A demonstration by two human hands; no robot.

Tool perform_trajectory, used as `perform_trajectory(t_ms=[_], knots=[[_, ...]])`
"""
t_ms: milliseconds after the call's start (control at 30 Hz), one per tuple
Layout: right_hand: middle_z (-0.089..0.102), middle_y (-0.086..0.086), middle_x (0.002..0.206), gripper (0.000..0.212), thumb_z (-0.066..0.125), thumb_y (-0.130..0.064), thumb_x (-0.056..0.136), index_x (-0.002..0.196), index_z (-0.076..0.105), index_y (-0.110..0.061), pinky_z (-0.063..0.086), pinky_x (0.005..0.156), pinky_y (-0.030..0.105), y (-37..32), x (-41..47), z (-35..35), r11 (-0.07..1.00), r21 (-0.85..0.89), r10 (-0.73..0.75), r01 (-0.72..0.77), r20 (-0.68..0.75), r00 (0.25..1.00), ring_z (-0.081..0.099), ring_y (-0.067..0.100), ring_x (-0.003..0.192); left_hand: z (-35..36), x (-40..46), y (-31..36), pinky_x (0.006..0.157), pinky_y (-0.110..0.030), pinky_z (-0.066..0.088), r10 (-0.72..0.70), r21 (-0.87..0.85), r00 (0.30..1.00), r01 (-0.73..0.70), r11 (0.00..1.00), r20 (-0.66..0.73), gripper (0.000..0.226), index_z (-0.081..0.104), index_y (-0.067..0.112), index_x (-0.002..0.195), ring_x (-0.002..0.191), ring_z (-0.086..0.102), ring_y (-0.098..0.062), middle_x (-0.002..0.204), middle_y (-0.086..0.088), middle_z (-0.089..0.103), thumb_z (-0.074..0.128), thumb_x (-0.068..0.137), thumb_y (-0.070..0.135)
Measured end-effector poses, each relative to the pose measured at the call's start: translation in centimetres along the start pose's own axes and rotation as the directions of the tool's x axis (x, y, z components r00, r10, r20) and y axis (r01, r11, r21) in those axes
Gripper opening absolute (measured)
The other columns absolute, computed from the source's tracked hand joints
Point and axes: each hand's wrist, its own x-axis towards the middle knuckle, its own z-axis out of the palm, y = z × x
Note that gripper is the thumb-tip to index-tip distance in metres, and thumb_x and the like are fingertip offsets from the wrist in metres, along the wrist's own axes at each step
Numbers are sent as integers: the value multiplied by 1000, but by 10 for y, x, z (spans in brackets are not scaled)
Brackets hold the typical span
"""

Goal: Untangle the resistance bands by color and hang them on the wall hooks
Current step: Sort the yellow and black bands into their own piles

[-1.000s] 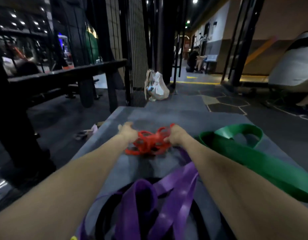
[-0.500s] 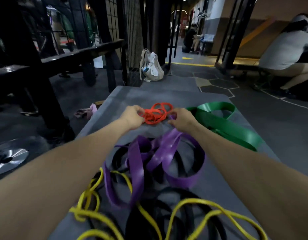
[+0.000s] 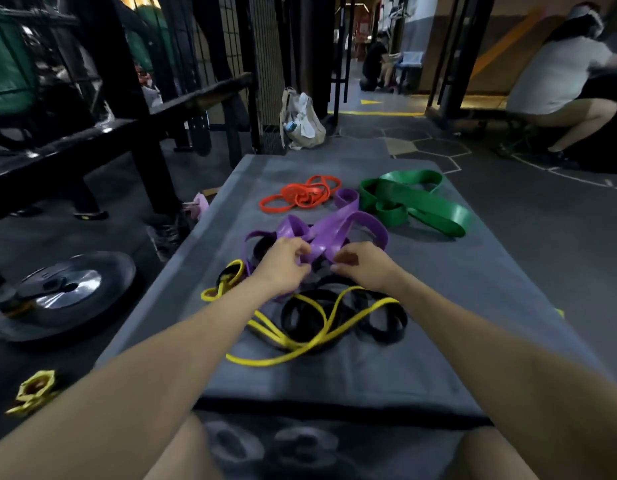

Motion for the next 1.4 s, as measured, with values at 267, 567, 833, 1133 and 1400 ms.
perform_trajectory(t_ms=[267, 567, 833, 1133, 1400], knots=[[55, 0, 116, 52, 83, -33, 65, 112, 66, -17, 41, 93, 25, -12, -55, 29, 979, 79, -201, 187, 243, 949, 50, 12, 106, 9, -58, -37, 78, -20, 44, -95, -100, 990, 85, 991, -99, 21, 62, 2, 103, 83, 56, -17, 104, -13, 59, 58, 83, -3], [52, -6, 100, 22, 83, -15, 66, 87, 76, -12, 41, 76, 10, -17, -42, 31, 976, 164, -179, 144, 224, 958, 52, -1, 79, 5, -66, -38, 69, -12, 43, -40, -176, 999, 37, 984, -9, 19, 67, 14, 89, 70, 57, 0, 78, 4, 64, 54, 93, 27], [67, 6, 78, 10, 67, -8, 82, 77, 67, -17, 47, 74, 29, -11, -36, 0, 841, 522, -25, 142, -226, 974, 59, 10, 73, -4, -68, -38, 87, -24, 47, 89, -289, 953, -1, 957, 290, 16, 59, 25, 96, 87, 61, -6, 88, 6, 64, 68, 83, 23], [43, 0, 55, 24, 56, -22, 92, 70, 54, -15, 31, 55, 31, 3, -30, -2, 879, 468, 185, 90, -508, 841, 37, 15, 56, -33, -59, -64, 59, -24, 44, -292, -376, 939, 209, 903, -179, 27, 55, 13, 71, 50, 59, -4, 63, -2, 57, 50, 96, 22], [43, -7, 79, 25, 73, -40, 76, 79, 49, -32, 36, 71, 18, -54, -33, 40, 952, 189, -248, 240, 18, 969, 40, 9, 79, -41, -65, -24, 53, -22, 56, -452, -973, 892, 122, 196, 20, 30, 48, 10, 75, 56, 66, -7, 69, -3, 49, 37, 100, 22]])
